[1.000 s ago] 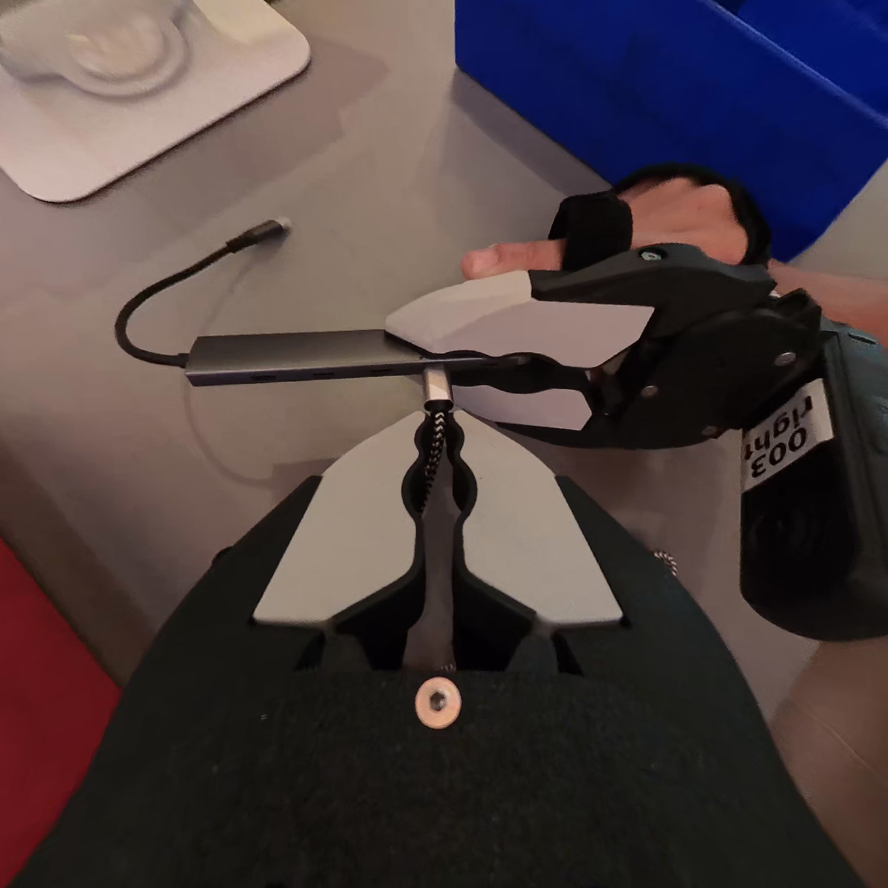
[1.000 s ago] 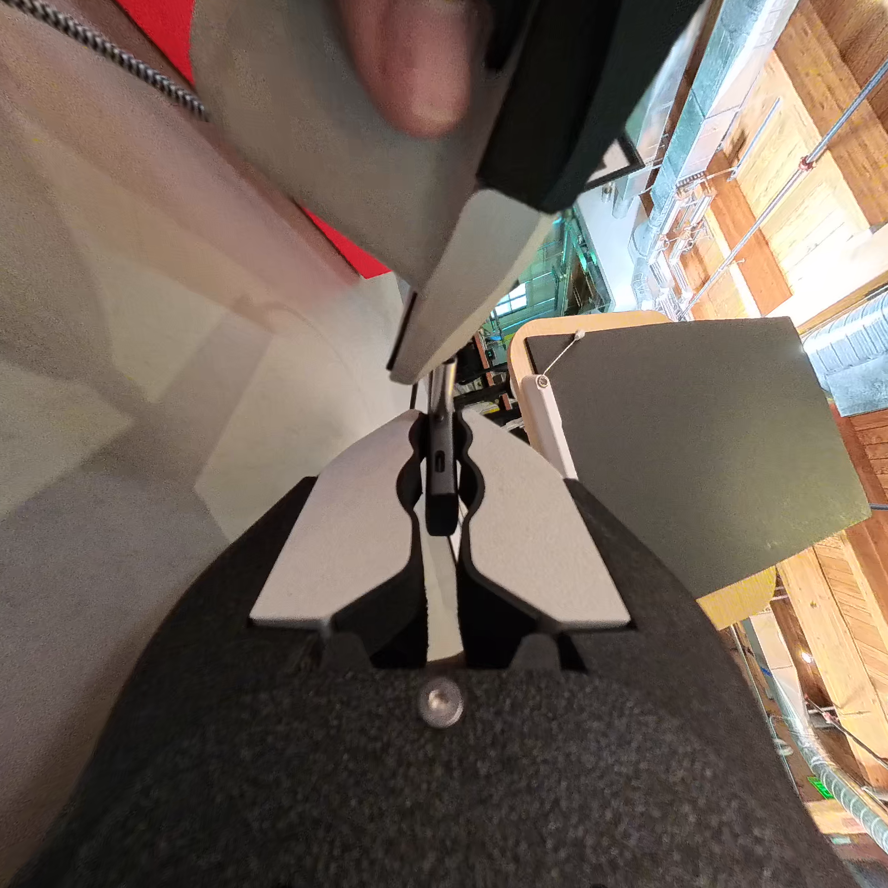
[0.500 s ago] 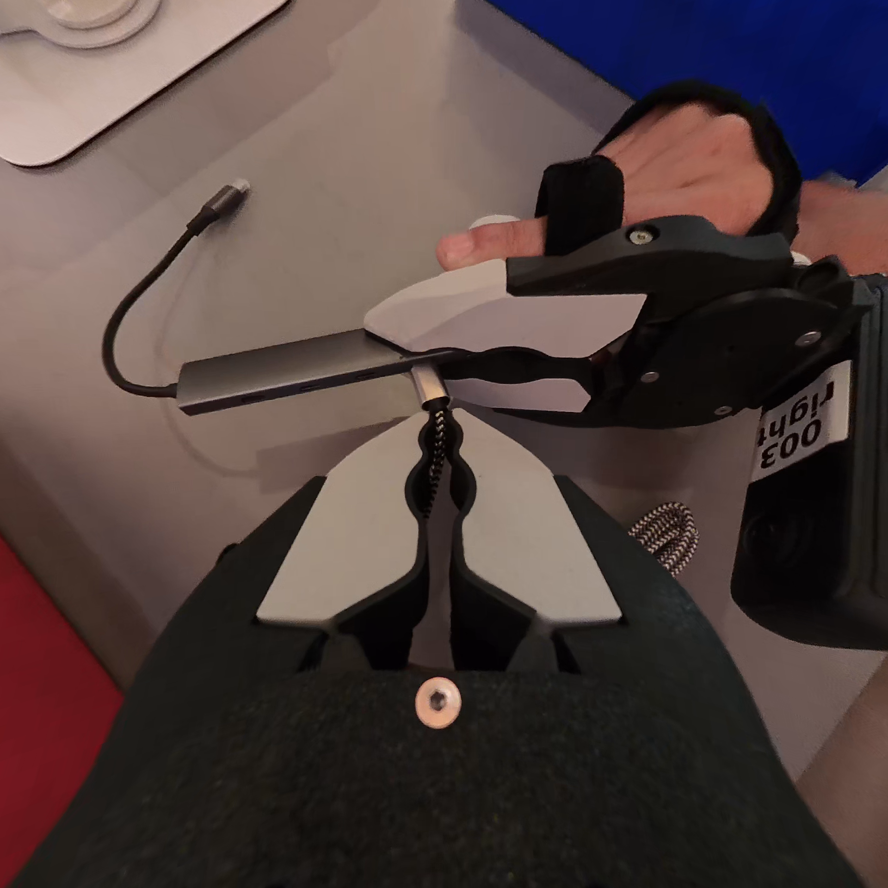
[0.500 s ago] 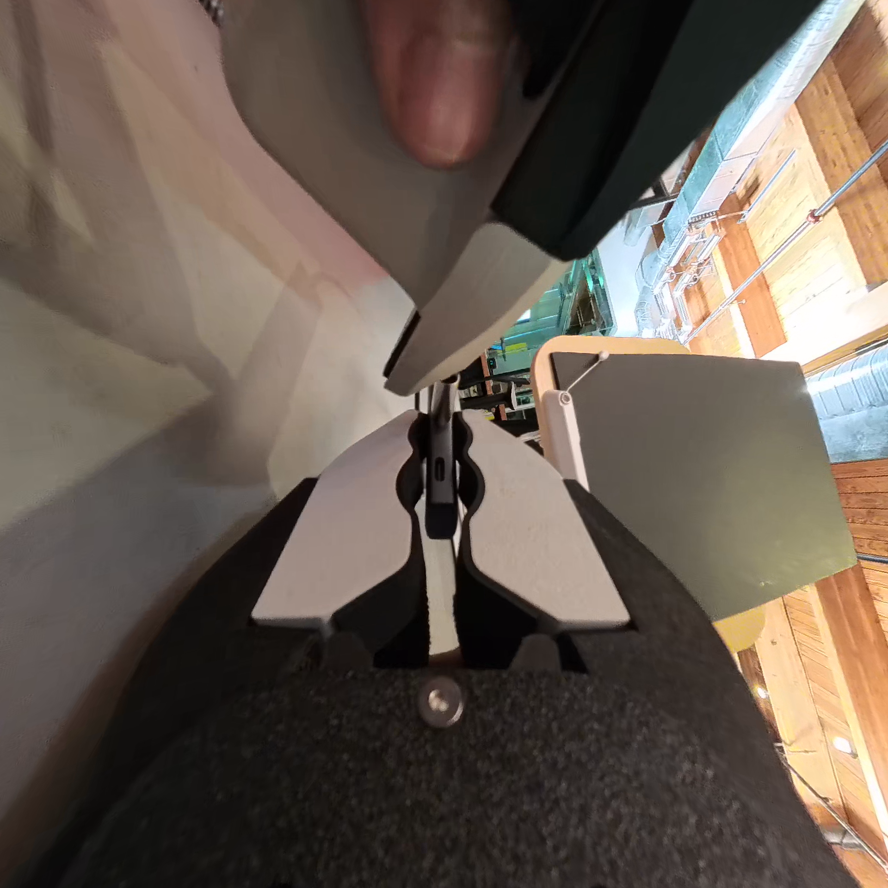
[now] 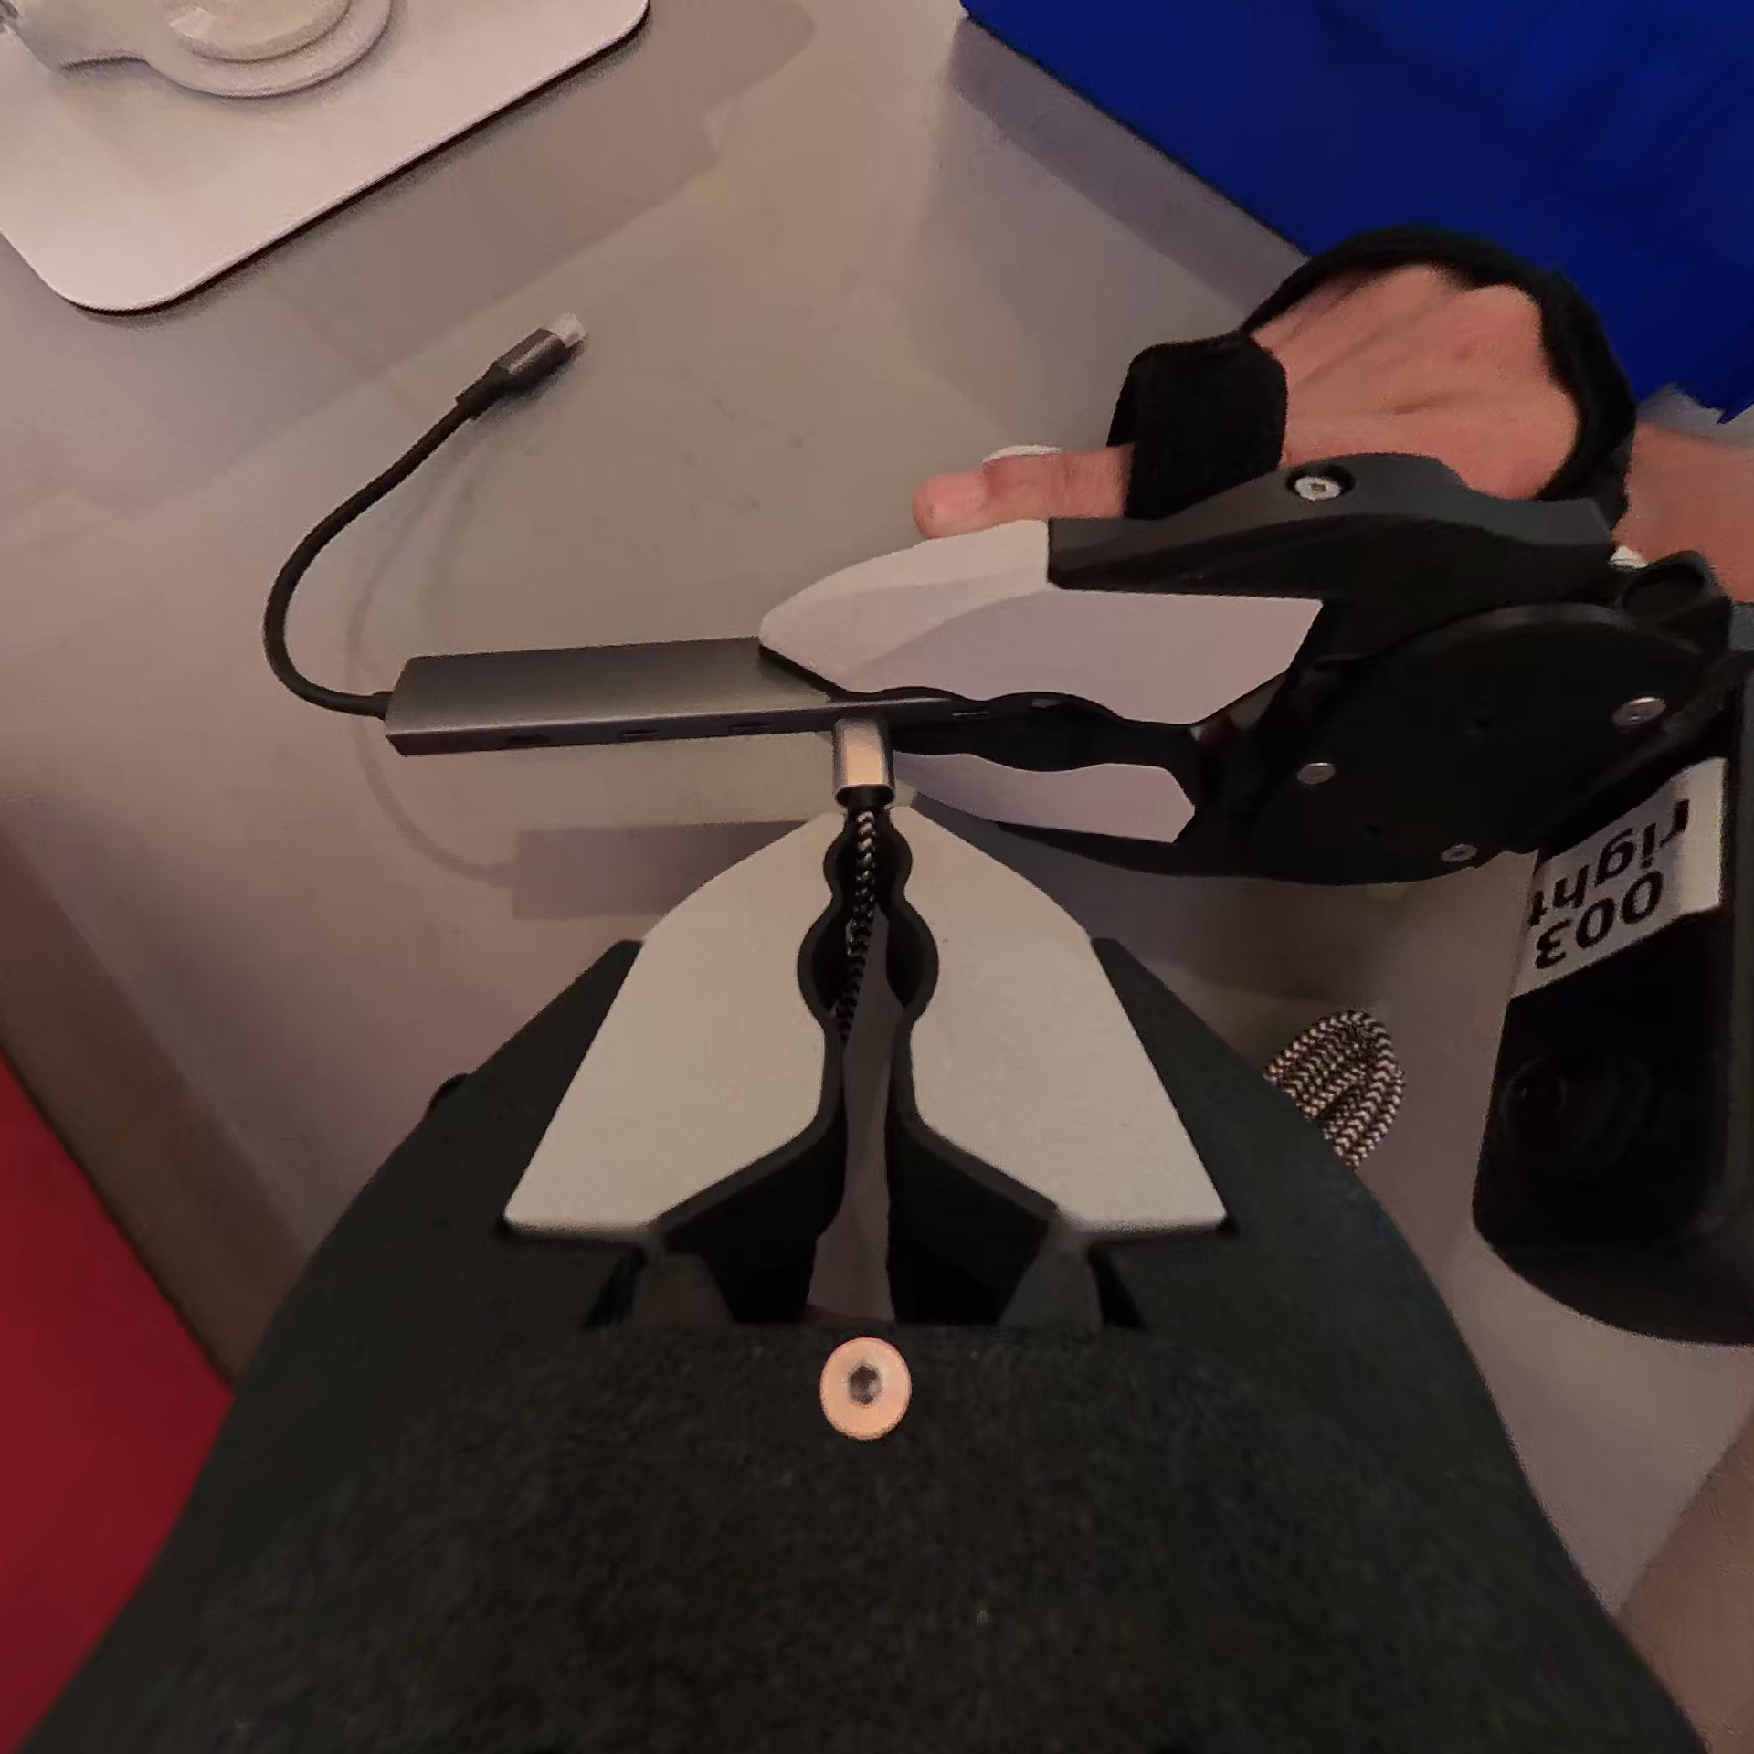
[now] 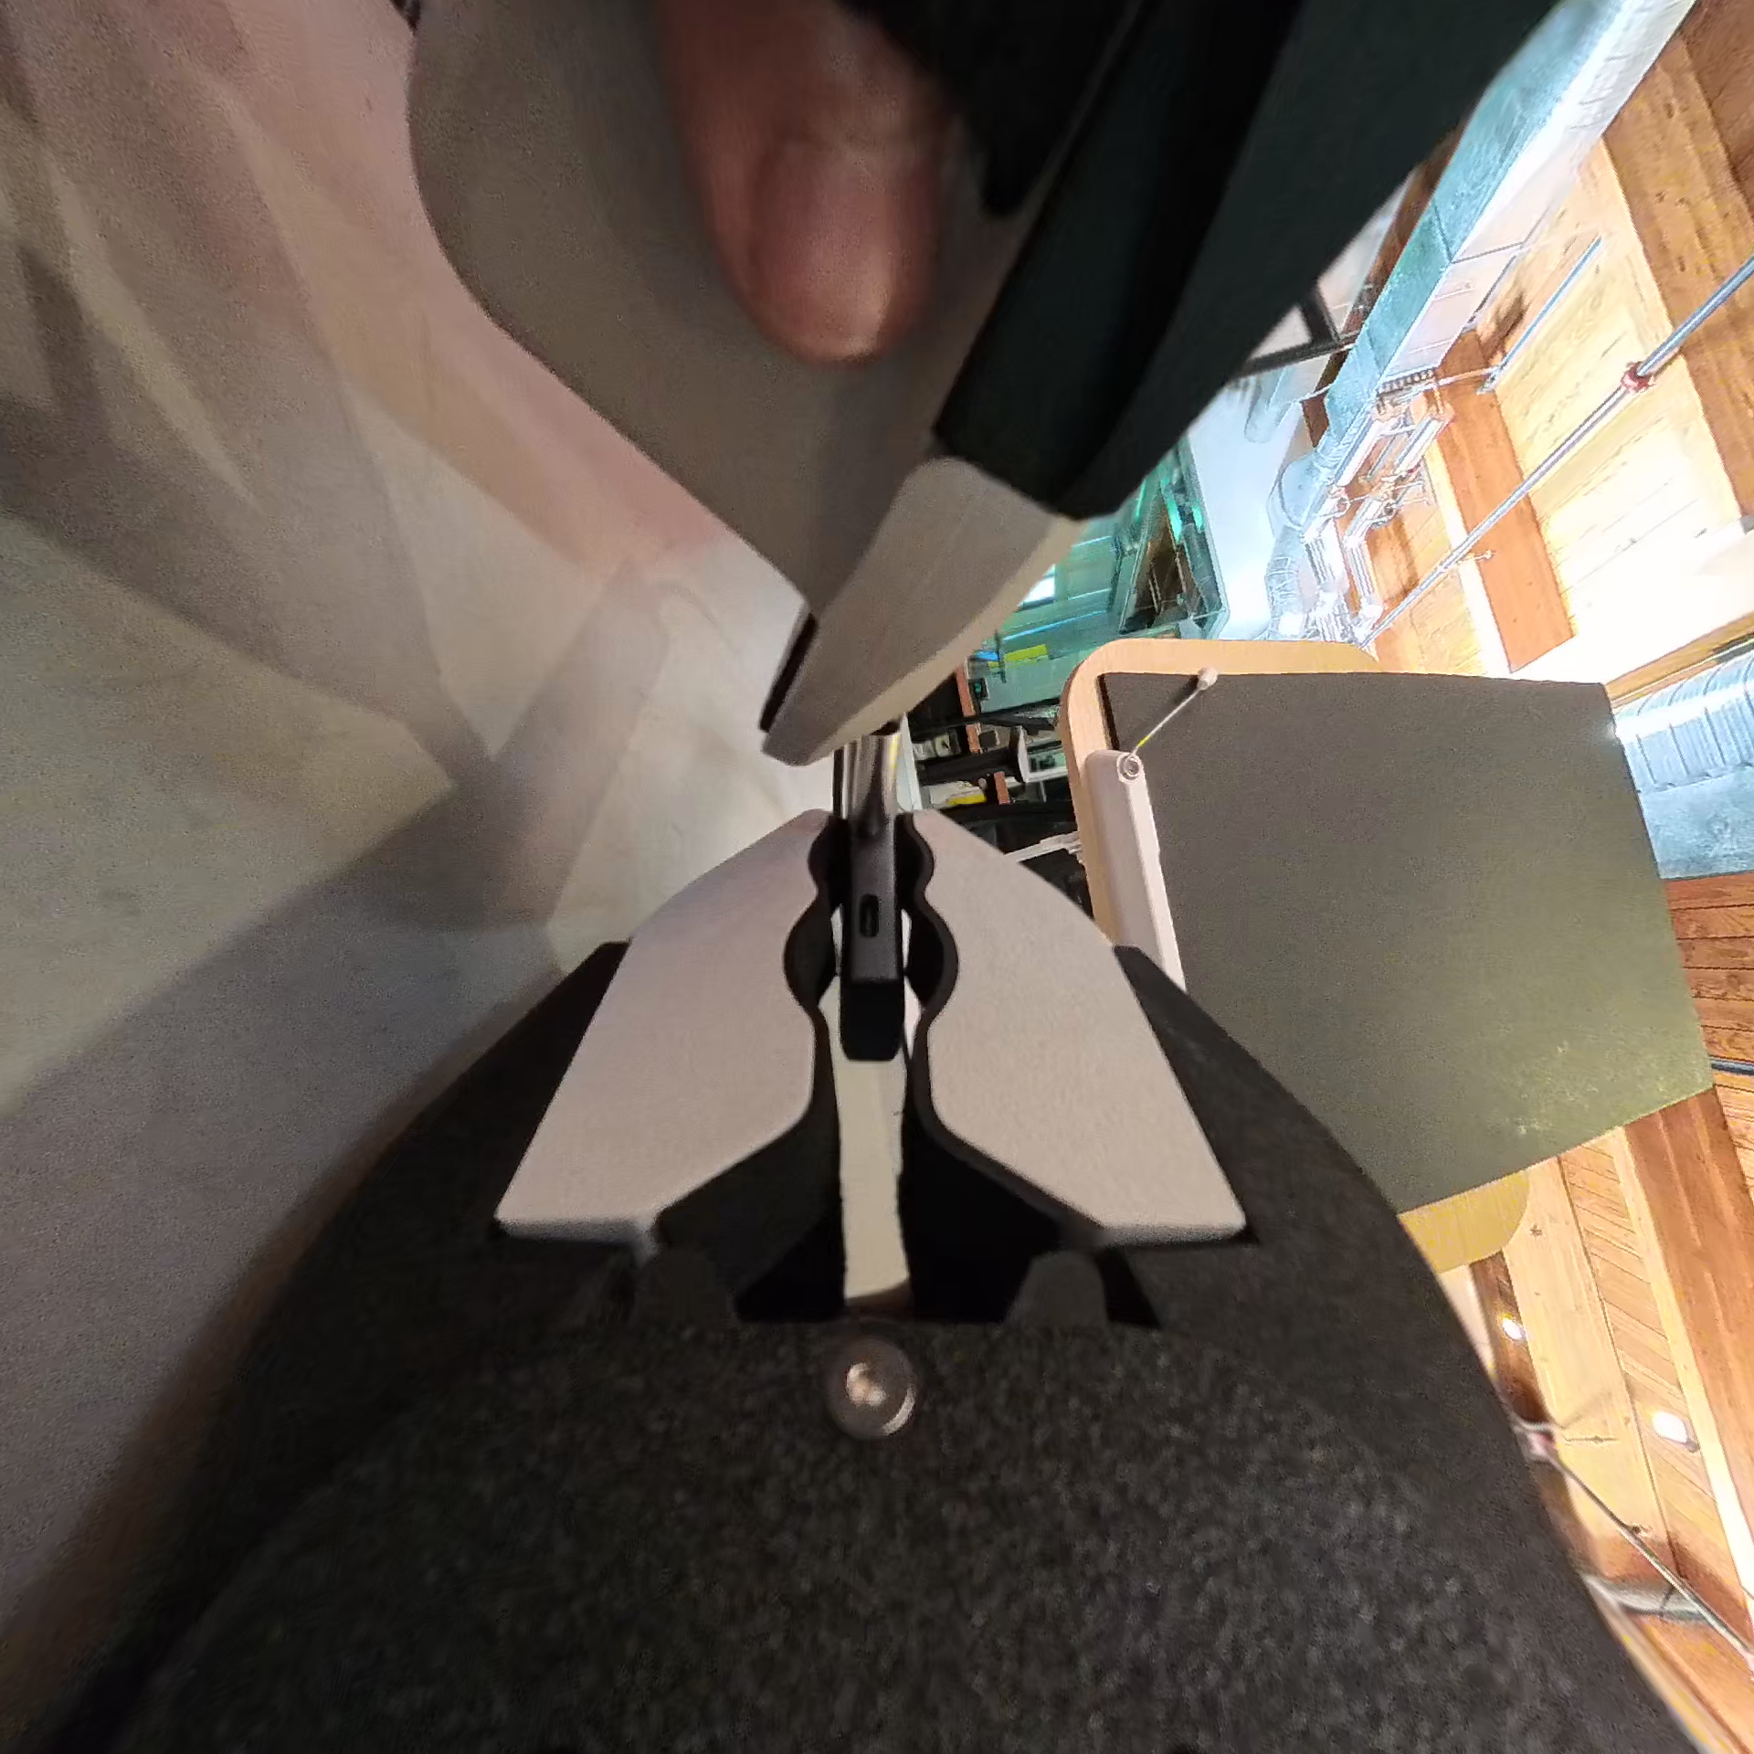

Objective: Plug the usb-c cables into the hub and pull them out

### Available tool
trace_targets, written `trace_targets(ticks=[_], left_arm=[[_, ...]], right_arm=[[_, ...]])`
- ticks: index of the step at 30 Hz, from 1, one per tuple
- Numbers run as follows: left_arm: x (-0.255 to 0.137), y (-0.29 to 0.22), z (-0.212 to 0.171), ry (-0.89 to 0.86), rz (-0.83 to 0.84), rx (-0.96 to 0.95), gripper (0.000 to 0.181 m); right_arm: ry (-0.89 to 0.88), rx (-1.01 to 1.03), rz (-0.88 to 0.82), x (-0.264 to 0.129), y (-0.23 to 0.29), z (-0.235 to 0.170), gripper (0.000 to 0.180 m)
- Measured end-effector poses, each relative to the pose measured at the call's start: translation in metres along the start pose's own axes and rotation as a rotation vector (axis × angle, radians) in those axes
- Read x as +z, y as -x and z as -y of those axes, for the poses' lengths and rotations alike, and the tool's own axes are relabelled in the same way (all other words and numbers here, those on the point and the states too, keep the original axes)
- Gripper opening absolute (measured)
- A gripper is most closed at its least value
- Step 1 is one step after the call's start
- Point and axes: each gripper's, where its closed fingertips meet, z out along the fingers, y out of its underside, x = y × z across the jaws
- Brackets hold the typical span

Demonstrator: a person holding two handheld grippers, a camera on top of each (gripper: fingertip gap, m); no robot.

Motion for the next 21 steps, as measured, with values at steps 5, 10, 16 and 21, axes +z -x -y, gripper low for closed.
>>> trace_targets(ticks=[5, 10, 16, 21], left_arm=[[-0.003, -0.001, 0.0, -0.02, -0.027, 0.016, 0.002], [-0.003, -0.002, -0.002, -0.021, -0.041, 0.005, 0.002], [-0.009, 0.001, -0.001, -0.026, -0.059, -0.016, 0.002], [-0.012, 0.0, -0.005, 0.002, -0.075, -0.003, 0.002]], right_arm=[[-0.007, 0.049, 0.001, -0.002, -0.002, 0.001, 0.01], [-0.023, 0.02, -0.006, -0.003, -0.002, 0.0, 0.011], [-0.05, -0.012, 0.008, -0.006, -0.002, 0.0, 0.009], [-0.029, -0.006, 0.008, -0.004, -0.003, 0.001, 0.009]])
